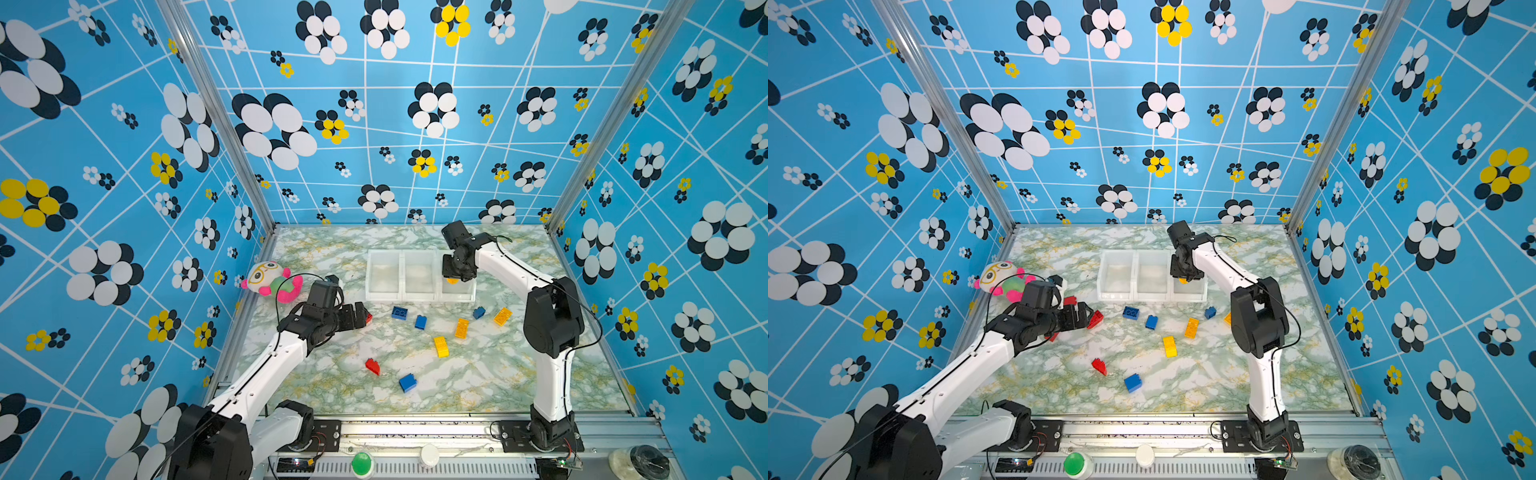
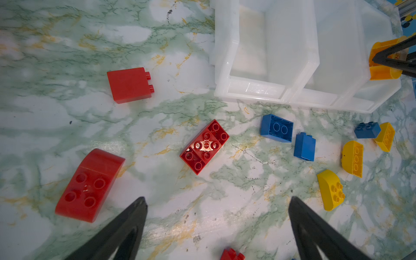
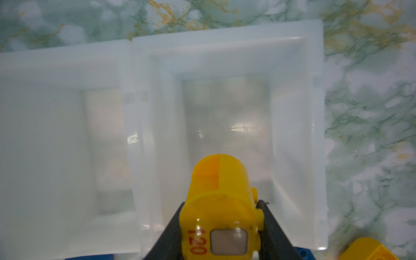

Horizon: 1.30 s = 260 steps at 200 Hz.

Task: Sort the legos into containers by color
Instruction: Place the lego in the container, then pick up the lego from the center of the table.

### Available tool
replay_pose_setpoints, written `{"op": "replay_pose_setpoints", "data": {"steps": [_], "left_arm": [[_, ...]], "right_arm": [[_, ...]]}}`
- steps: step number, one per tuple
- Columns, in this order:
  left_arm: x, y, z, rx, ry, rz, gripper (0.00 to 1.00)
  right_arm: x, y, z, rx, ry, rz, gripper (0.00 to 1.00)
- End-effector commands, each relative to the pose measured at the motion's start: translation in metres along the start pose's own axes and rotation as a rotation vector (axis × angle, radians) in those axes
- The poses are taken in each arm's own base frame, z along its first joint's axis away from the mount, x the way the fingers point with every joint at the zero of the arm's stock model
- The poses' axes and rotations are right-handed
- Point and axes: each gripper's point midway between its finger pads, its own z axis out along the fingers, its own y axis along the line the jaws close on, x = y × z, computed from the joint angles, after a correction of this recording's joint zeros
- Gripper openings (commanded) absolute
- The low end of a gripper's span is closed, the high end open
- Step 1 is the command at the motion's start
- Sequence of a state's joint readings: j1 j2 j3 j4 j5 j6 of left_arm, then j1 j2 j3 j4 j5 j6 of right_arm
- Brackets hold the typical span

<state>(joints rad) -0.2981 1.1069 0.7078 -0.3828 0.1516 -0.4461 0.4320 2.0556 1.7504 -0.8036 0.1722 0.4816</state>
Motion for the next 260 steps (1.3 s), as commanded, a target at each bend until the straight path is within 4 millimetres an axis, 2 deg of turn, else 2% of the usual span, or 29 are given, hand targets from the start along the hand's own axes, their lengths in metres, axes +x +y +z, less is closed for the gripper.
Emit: {"op": "replay_pose_setpoints", "data": {"steps": [1, 33, 69, 96, 133, 135, 143, 208, 260], "left_arm": [[0.009, 0.003, 0.001, 0.003, 0.034, -0.017, 0.99], [0.007, 0.002, 0.001, 0.001, 0.037, -0.016, 0.99], [0.010, 0.006, 0.001, -0.030, 0.063, -0.003, 0.99], [0.012, 0.008, 0.000, -0.070, 0.088, 0.035, 1.00], [0.014, 0.009, 0.004, -0.114, 0.142, 0.115, 0.98], [0.014, 0.008, 0.004, -0.115, 0.143, 0.121, 0.98], [0.014, 0.007, 0.006, -0.119, 0.156, 0.143, 0.97], [0.007, 0.001, 0.019, -0.164, 0.252, 0.342, 0.85], [0.007, -0.006, 0.045, -0.143, 0.300, 0.396, 0.78]], "right_arm": [[0.005, -0.002, 0.003, 0.001, 0.032, -0.016, 0.55], [0.009, -0.003, 0.005, -0.002, 0.040, -0.009, 0.69], [0.010, -0.003, 0.000, -0.009, 0.037, -0.001, 0.72], [0.013, -0.006, -0.009, -0.019, 0.032, 0.008, 0.74], [0.022, -0.011, -0.034, -0.053, 0.010, 0.032, 0.80], [0.029, -0.014, -0.030, -0.045, 0.027, 0.031, 0.80], [0.036, -0.017, -0.034, -0.049, 0.033, 0.037, 0.82], [0.077, -0.032, -0.072, -0.110, 0.034, 0.088, 0.86], [0.093, -0.040, -0.092, -0.136, 0.020, 0.124, 0.88]]}}
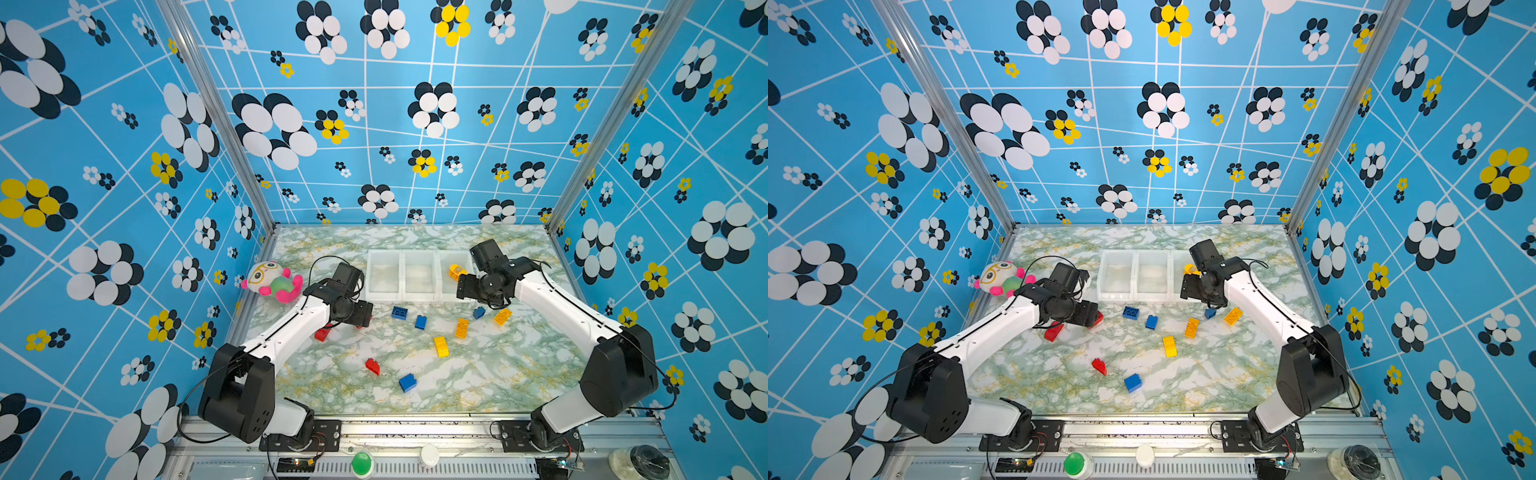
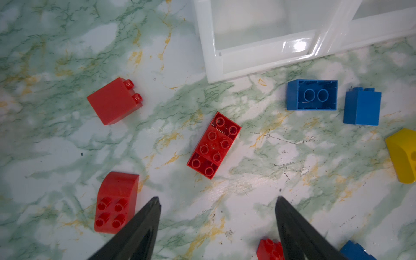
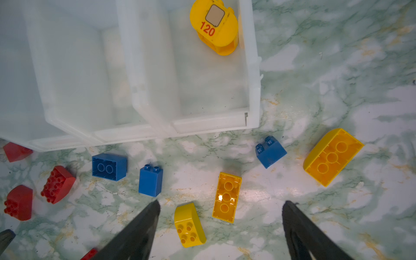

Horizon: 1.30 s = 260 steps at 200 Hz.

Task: Sort the legos into containers by color
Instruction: Pick up the lego from the center of the table.

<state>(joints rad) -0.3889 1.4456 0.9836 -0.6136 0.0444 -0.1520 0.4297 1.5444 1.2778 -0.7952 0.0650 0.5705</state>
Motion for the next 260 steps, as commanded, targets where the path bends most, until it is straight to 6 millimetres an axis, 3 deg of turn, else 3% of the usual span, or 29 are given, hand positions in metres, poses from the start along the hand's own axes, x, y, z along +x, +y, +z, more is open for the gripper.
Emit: {"op": "replay_pose_setpoints", "data": {"steps": [1, 31, 76, 158, 260], "left_arm": [[-0.002, -0.002, 0.008, -0.002, 0.027, 0.058, 0.78], [-0.006, -0.004, 0.027, -0.001, 0.068, 0.084, 0.71], [-0.014, -0.008, 0.047, -0.019, 0.106, 0.126, 0.70], [-0.013, -0.005, 0.064, -0.038, 0.138, 0.133, 0.69], [0.002, 0.000, 0.079, -0.063, 0.200, 0.113, 0.46]], "right_arm": [[0.008, 0.001, -0.007, -0.021, 0.006, 0.028, 0.88], [0.016, 0.000, -0.008, -0.028, 0.014, 0.033, 0.88], [0.022, 0.000, -0.008, -0.035, 0.020, 0.040, 0.89], [0.021, 0.001, -0.009, -0.042, 0.016, 0.044, 0.90], [0.022, 0.000, -0.010, -0.042, 0.011, 0.052, 0.90]]}}
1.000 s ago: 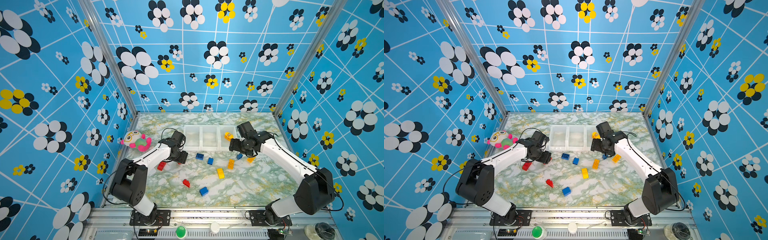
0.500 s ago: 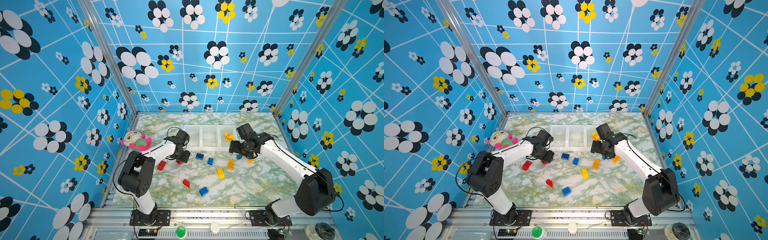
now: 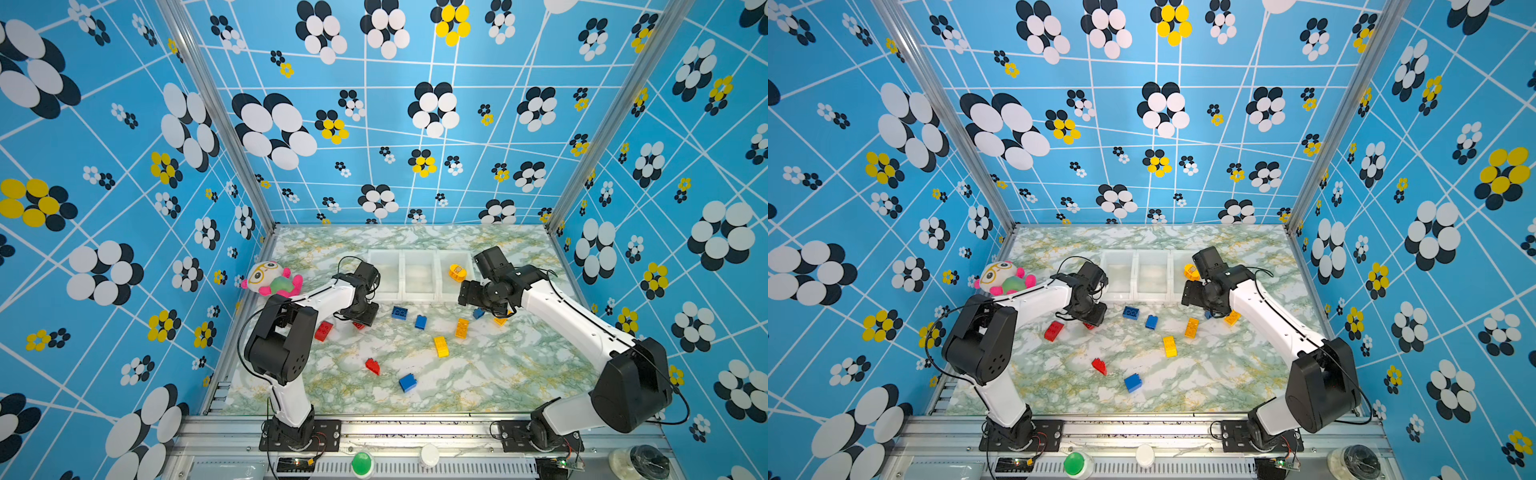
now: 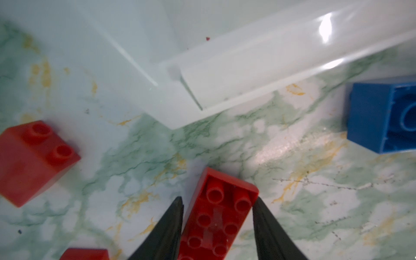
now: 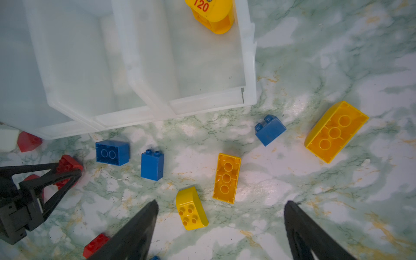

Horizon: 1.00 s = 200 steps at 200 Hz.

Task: Sort the legos into containers by color
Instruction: Pick up the lego from the center of the table, then place the lego in the container.

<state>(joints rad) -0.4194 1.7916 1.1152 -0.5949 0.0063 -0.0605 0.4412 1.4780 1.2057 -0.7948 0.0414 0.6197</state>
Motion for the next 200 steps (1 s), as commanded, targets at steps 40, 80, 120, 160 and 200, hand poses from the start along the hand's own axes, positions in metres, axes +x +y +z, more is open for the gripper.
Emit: {"op": "replay_pose_setpoints", "data": {"steps": [40, 80, 120, 160, 200], "left_arm": [[0.005, 0.002, 0.005, -0.030, 0.024, -0.005, 0.31], [0.006, 0.000, 0.000, -0.027, 0.008, -0.023, 0.20], [-0.005, -0.002, -0.032, -0.012, -0.161, -0.092, 0.18], [-0.031, -0.004, -0.085, 0.023, -0.423, -0.156, 0.14], [-0.078, -0.007, -0.116, 0.028, -0.530, -0.135, 0.14]], "right_arm": [[0.002, 0.003, -0.005, -0.024, -0.012, 0.015, 0.90], [0.002, 0.003, -0.005, -0.023, -0.012, 0.016, 0.90], [0.002, 0.004, -0.008, -0.034, -0.018, 0.016, 0.90], [0.003, 0.005, -0.011, -0.048, -0.026, 0.013, 0.90], [0.004, 0.009, -0.011, -0.059, -0.028, 0.015, 0.90]]}}
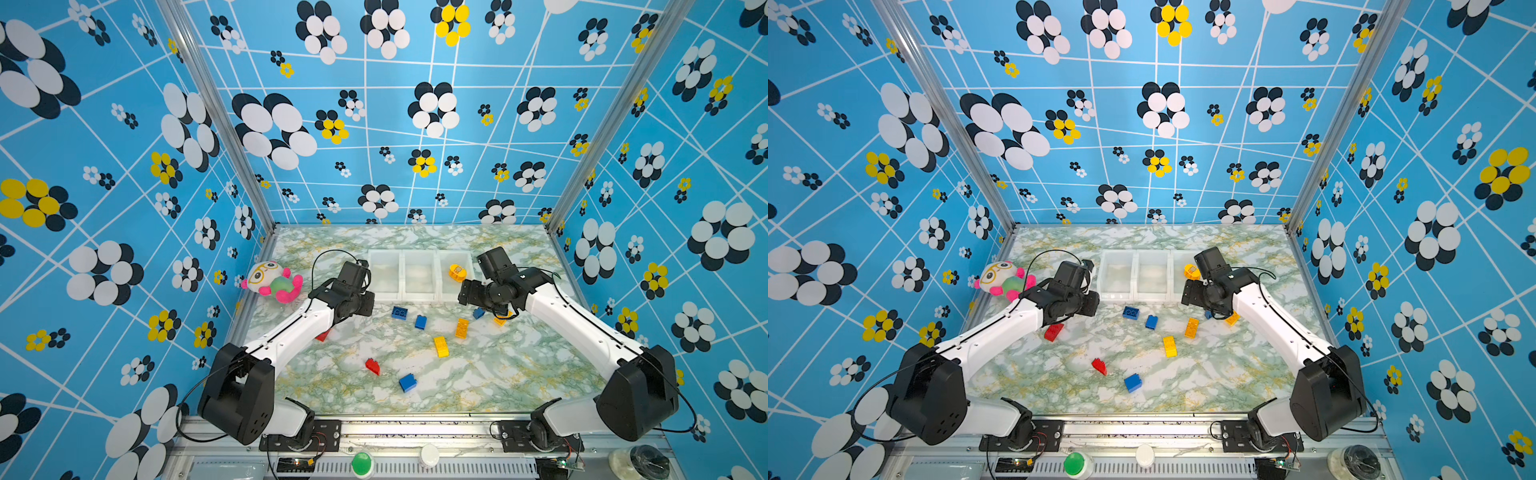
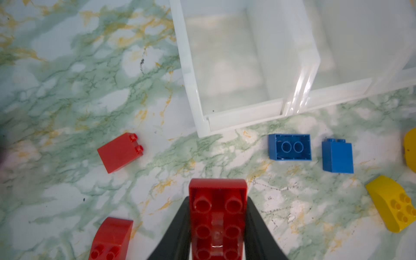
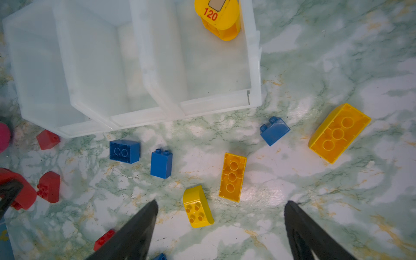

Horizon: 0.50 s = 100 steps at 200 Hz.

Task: Sort the legos into containers by color
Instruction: Place the lego in the container.

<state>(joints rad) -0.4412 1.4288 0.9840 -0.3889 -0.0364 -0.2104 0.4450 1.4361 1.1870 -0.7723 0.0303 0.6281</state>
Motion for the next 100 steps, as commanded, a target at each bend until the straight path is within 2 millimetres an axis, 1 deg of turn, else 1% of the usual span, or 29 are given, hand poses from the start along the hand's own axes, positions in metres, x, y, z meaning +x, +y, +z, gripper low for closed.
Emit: {"op": "replay_pose_setpoints", "data": {"steps": [1, 24, 47, 68, 100], "left_arm": [[-0.041, -0.009, -0.001, 0.007, -0.091, -0.001, 0.14], [-0.070, -0.015, 0.008, 0.005, -0.118, 0.020, 0.14], [-0.085, -0.019, 0.027, 0.003, -0.109, 0.032, 0.14], [-0.094, -0.023, 0.043, 0.004, -0.095, 0.035, 0.15], [-0.098, -0.024, 0.067, -0.011, -0.059, 0.030, 0.18]], "right_arm": [[0.005, 0.005, -0.002, -0.021, 0.002, 0.009, 0.90], [0.004, 0.006, -0.003, -0.022, -0.002, 0.007, 0.90], [0.006, 0.007, -0.006, -0.024, -0.004, 0.003, 0.90], [0.009, 0.005, -0.006, -0.020, -0.002, 0.004, 0.90], [0.013, 0.003, -0.004, -0.019, 0.002, 0.008, 0.91]]}}
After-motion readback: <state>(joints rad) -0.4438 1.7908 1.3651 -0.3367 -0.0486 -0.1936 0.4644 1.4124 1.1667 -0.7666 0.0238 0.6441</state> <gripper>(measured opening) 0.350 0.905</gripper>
